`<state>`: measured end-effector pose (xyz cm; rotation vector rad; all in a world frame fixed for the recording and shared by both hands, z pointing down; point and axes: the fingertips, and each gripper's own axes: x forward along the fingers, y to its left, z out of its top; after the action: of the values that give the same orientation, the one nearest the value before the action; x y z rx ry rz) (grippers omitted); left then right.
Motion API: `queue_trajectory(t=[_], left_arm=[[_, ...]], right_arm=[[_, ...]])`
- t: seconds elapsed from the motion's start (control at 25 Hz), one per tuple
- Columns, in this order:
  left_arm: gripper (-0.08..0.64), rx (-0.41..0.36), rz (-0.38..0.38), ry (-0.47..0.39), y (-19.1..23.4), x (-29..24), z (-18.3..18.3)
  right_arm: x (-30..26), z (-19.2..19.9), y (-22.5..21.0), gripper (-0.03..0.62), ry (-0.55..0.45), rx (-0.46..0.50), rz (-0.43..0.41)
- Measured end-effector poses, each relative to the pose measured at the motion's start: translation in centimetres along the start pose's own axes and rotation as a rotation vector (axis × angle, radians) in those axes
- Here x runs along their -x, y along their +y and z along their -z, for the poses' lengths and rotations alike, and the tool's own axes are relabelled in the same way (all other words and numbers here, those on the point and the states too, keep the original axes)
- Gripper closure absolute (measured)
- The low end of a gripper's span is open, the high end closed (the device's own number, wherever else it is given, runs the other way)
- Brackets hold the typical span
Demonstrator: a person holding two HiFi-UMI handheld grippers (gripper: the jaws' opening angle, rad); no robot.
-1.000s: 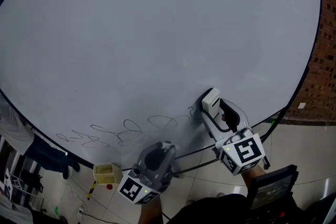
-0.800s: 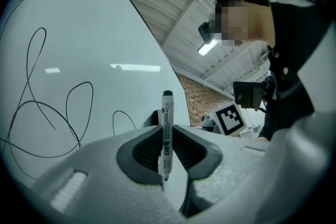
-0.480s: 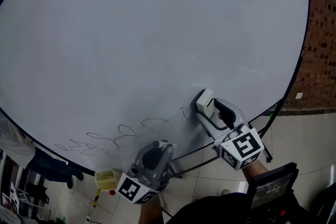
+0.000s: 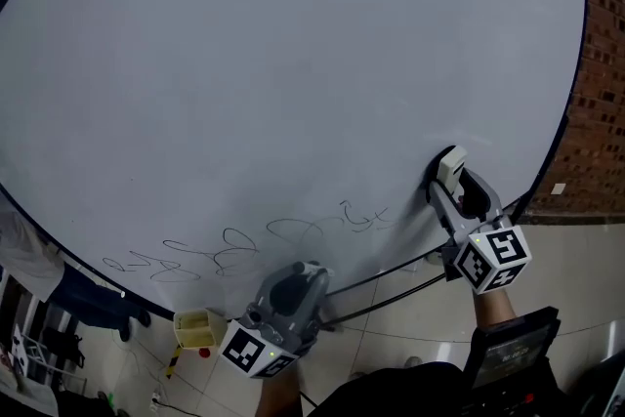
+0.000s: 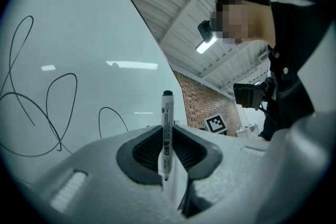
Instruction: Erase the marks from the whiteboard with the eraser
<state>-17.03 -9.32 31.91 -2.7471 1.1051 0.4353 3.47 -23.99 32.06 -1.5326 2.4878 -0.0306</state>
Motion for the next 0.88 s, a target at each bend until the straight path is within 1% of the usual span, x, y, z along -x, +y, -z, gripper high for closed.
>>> queue_trajectory(t=[0.08,0.16,0.24,0.4,0.56,0.64,0.76,0.84,0.88], left_arm=[[0.503,0.002,-0.008,-0.001,0.2,0.4,0.1],[0.503,0.005,-0.014,-0.001,0.4,0.9,0.2],[0.503,0.010,-0.022,-0.005,0.7,1.5,0.1],[0.503,0.009,-0.044,-0.015,1.5,2.9,-0.5],[0.503,0.000,-0.065,-0.027,2.3,4.0,-1.0],[0.503,-0.003,-0.070,-0.032,2.5,4.2,-1.1],[0.503,-0.004,-0.067,-0.037,2.6,4.2,-1.3],[0.503,-0.005,-0.060,-0.038,2.6,3.8,-1.2],[0.503,-0.005,-0.054,-0.037,2.6,3.6,-1.1]], right_arm=[[-0.1,0.0,0.5,0.354,-0.005,-0.005,0.019],[-0.2,0.0,1.9,0.354,-0.004,-0.010,0.002],[-0.5,0.1,4.7,0.354,0.003,0.001,-0.047],[-1.3,0.6,11.6,0.353,0.002,0.043,-0.166],[-1.7,1.7,17.9,0.353,0.027,0.119,-0.293],[-1.9,2.3,20.0,0.353,0.040,0.151,-0.338],[-1.8,2.4,20.7,0.353,0.047,0.145,-0.368],[-1.8,2.3,20.0,0.353,0.059,0.120,-0.374],[-1.7,2.2,19.2,0.353,0.063,0.107,-0.361]])
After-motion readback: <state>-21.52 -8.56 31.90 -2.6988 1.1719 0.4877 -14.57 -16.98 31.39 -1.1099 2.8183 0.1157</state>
